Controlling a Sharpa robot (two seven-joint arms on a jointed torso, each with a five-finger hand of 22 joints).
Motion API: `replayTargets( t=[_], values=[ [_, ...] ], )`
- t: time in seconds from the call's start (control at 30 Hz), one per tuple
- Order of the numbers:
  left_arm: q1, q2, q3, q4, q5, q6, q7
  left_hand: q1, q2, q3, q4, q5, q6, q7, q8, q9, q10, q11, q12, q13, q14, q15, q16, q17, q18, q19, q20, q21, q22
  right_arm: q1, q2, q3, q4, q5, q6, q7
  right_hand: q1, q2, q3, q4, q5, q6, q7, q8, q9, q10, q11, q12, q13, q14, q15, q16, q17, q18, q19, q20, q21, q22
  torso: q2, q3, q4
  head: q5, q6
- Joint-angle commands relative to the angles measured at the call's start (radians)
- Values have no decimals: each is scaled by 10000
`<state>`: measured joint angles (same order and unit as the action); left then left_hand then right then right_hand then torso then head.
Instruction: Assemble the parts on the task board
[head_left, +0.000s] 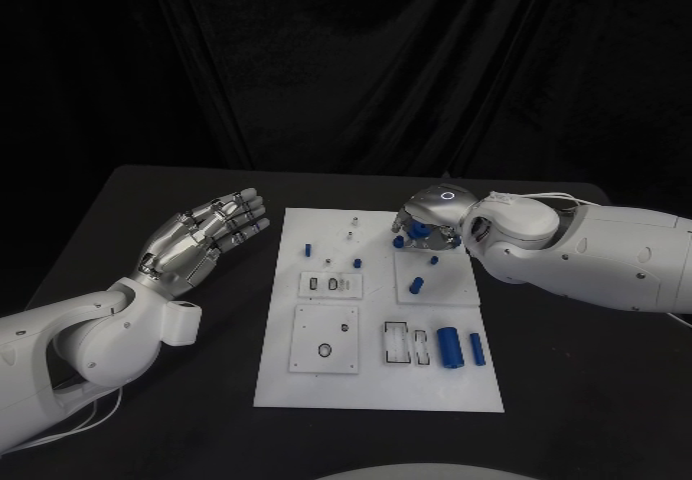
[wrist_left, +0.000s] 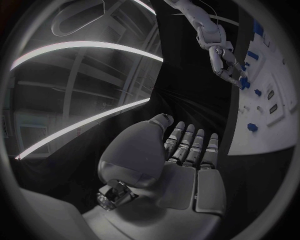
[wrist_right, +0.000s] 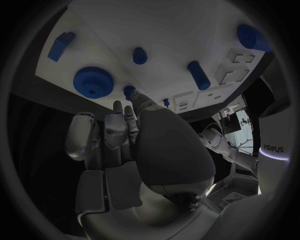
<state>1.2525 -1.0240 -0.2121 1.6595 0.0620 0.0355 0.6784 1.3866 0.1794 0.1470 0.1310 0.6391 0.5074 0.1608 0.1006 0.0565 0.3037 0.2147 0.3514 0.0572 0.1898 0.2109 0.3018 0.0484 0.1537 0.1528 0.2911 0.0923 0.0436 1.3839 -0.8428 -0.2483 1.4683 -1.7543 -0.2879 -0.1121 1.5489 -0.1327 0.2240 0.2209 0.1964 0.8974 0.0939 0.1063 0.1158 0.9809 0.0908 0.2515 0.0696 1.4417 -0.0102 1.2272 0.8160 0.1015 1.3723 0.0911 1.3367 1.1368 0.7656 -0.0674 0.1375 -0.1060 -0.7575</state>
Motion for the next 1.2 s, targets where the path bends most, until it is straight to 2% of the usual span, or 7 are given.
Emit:
replayTargets(
  t=[0.03,0.43,0.53,0.9,1.1,1.17,1.2],
  values=[
    [18,13,6,21,-9,189,2274,-115,-8,88,5,40,-55,236,2,-6,-43,42,-41,-9,33,69,79,19,-91,92,22,56,7,-46,63,9,-109,33,-314,102,-46,99,89,24,-55,172,14,64,35,98,19,-78,-8,-21,111,-33,22,-107,-2,121,51,18,-14,-2,-11,14,1],
    [17,6,6,60,-4,198,2129,-174,21,212,-10,31,-56,303,-5,-4,-69,103,-45,-6,43,133,138,25,-154,103,27,64,7,-185,361,11,-507,68,-438,312,-5,176,209,40,-69,209,-49,47,53,176,41,-109,-10,-90,147,-152,-191,-83,-63,165,-6,-61,-22,-11,-13,22,-18],
    [17,12,6,54,-3,204,2101,-185,24,238,-15,28,-52,316,-4,-3,-70,116,-42,-5,49,147,155,27,-167,112,28,69,9,-227,437,12,-630,229,-456,413,-21,265,282,80,-66,284,-75,67,77,213,51,-131,-12,-109,165,-164,-179,-80,-79,187,-18,-60,-24,-13,-11,28,-27],
    [15,58,6,-55,-3,254,2030,-204,29,285,-23,22,-46,337,-4,-1,-65,136,-32,-2,60,171,187,31,-192,122,29,75,11,-356,652,13,-961,537,-423,600,262,472,664,-109,168,876,20,305,291,517,13,-170,-7,-93,150,-131,-57,-83,-70,197,11,41,-33,-18,-12,37,-79],
    [13,49,6,-77,-3,280,1999,-216,31,313,-28,19,-34,347,-2,1,-60,146,-24,0,67,185,204,33,-206,126,30,78,11,-381,670,13,-1015,558,-468,660,266,437,681,-139,151,946,53,332,330,580,1,-175,-6,-89,141,-127,-39,-84,-70,187,12,50,-37,-17,-9,38,-74],
    [13,41,6,-83,-3,286,1991,-220,30,322,-31,16,-26,351,0,2,-57,148,-19,1,72,190,214,35,-211,134,30,83,13,-385,664,14,-995,562,-603,740,256,454,691,-189,72,1269,118,496,460,995,-134,-18,61,-71,46,-114,7,-87,-46,127,40,113,-38,-19,-12,43,-70],
    [13,39,6,-87,-3,288,1989,-220,30,322,-31,16,-26,351,0,2,-57,148,-19,1,72,190,214,35,-211,134,30,83,13,-386,662,14,-986,562,-654,765,257,479,678,-252,41,1669,156,716,616,1251,-236,61,98,-47,-37,-94,66,-97,-21,57,66,171,-40,-20,-13,49,-67]
  ],
)
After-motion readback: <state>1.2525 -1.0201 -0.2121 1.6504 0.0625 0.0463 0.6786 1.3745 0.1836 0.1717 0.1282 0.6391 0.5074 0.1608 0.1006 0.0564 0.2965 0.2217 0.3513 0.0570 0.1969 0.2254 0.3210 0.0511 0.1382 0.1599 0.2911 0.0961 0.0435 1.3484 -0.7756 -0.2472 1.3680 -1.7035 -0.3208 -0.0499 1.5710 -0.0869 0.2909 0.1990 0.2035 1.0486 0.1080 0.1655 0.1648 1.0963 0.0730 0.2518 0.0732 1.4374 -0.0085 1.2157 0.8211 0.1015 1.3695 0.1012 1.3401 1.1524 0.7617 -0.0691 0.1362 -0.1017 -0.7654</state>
